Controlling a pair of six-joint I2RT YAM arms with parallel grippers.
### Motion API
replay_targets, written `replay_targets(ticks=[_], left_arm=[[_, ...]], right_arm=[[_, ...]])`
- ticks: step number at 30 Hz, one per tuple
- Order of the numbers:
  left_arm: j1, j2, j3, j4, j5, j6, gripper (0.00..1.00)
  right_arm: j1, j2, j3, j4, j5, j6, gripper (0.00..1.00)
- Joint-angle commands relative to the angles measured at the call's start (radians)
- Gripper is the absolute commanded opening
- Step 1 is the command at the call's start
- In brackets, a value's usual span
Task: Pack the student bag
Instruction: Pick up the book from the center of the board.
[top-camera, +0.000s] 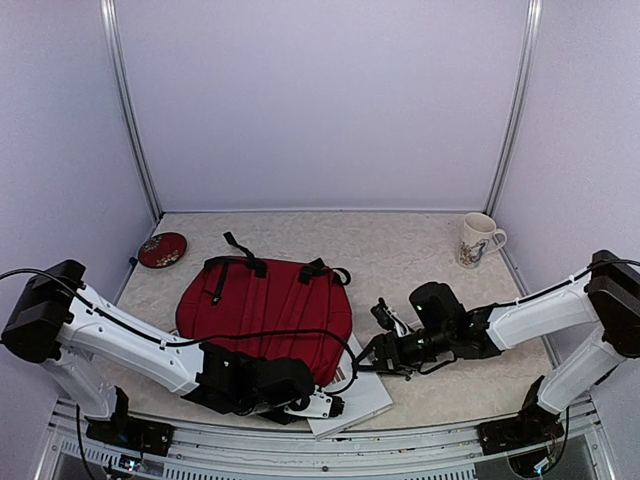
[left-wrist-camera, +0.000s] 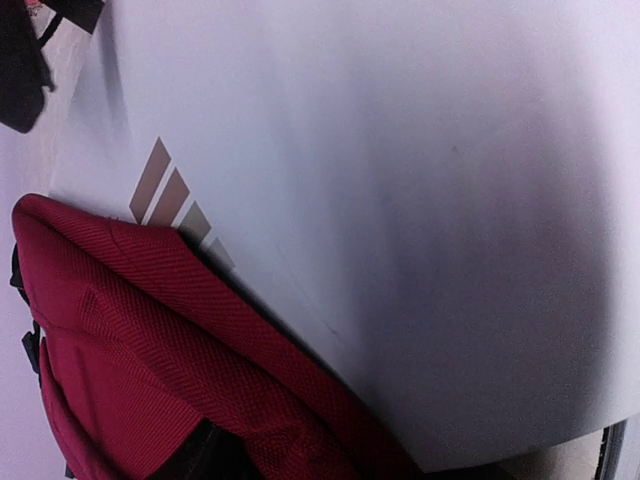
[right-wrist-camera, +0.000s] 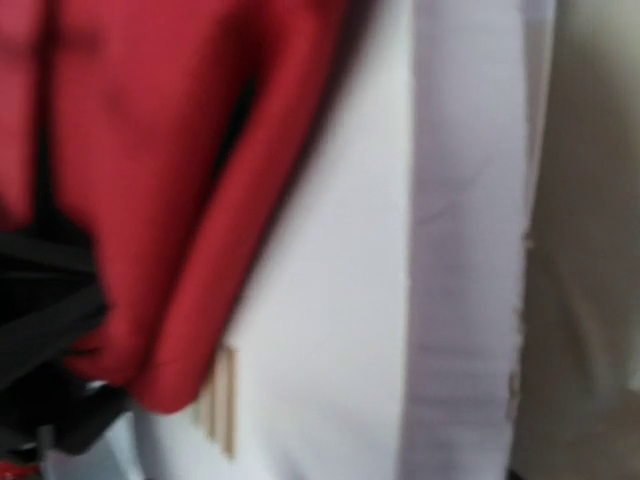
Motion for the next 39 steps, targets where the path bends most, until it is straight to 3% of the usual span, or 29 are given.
replay_targets(ticks=[1,9,17,26,34,39], left_arm=[[0.014,0.032,-0.021,0.043,0.073,-0.022,0.55],[0.018,-0.020,-0.024,0.086,0.074,-0.049,0.55],[0.043,-0.127,-0.033,0.221,0.263,-0.212,0.62],[0.077,-0.034,0.014,0.308,0.263,-0.248,0.63],[0.089,-0.049,-0.011,0.365,0.265,-0.261,0.64],[0.089,-0.062,-0.003,0.326,0.263,-0.255,0.70]], right_arm=[[0.083,-0.104,0.036,0.279,-0.186,0.055,0.75],[0.116,-0.157,0.001,0.256,-0.124,0.077,0.70],[0.155,-0.208,0.046,0.160,-0.071,0.045,0.70],[0.179,-0.267,0.115,-0.045,0.074,-0.008,0.69],[0.179,-0.412,0.041,-0.162,0.285,0.079,0.41],[0.177,-0.487,0.025,-0.219,0.327,0.086,0.27]])
